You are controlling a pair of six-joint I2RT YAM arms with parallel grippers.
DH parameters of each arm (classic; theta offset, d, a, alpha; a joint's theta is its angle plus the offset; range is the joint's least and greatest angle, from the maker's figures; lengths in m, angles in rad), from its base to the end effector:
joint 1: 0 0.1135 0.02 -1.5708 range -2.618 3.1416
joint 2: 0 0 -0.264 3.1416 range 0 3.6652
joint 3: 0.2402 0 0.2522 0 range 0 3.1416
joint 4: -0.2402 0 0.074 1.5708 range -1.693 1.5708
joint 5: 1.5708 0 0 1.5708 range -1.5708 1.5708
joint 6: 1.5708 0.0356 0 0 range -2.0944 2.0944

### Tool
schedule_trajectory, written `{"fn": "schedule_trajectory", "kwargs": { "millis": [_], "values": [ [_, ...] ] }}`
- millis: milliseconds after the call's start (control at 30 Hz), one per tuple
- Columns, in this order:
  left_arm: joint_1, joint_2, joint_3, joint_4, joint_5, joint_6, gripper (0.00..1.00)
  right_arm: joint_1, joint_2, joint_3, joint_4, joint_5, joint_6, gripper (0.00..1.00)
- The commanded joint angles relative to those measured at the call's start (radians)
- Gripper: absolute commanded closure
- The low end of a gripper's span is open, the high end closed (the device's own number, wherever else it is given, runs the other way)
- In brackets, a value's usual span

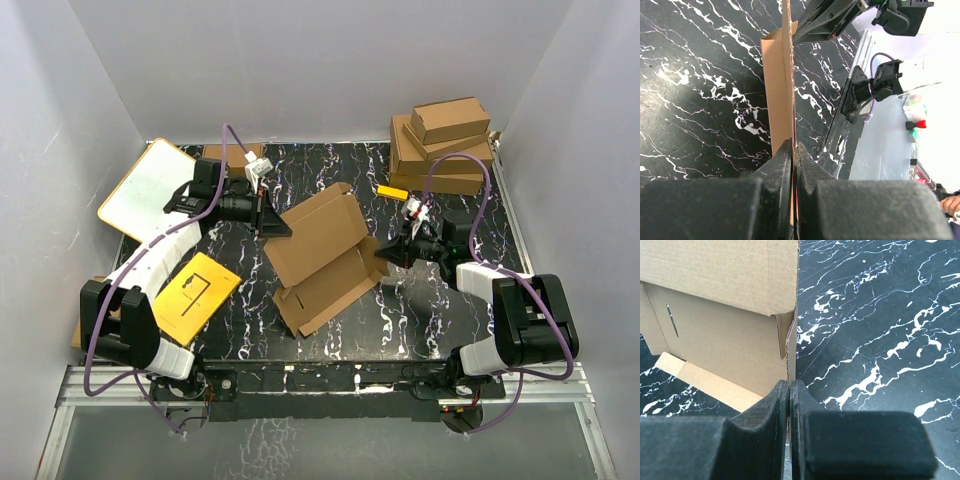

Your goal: Fold the paper box

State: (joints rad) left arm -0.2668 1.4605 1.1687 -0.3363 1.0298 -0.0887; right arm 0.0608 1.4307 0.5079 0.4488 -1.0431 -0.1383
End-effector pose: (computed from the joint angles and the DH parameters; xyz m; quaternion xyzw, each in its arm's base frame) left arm 0.2982 -0.1131 0.3086 0.2917 0.7525 -0.5017 0.3114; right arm 0.2583 0.0465 0.1739 -0.3320 0.7104 0.4073 0.4681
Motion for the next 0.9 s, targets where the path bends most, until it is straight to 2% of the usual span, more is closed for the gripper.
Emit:
{"fn": "schedule_trajectory", "kwargs": {
  "millis": [0, 433, 867],
  "values": [
    [-0.026, -0.047, -0.04, 0.003, 0.012, 0.002, 1.0, 0.017, -0.049, 0.013, 0.002, -0.131, -0.081, 0.92],
    [-0.04, -0.082, -0.073, 0.045, 0.011, -0.005, 1.0, 0.05, -0.065, 0.098, -0.425, -0.113, -0.319, 0.92],
    [-0.058, -0.146, -0.045, 0.024, -0.008, 0.045, 1.0, 0.073, -0.06, 0.147, -0.666, -0.037, -0.565, 0.9]
  ]
}}
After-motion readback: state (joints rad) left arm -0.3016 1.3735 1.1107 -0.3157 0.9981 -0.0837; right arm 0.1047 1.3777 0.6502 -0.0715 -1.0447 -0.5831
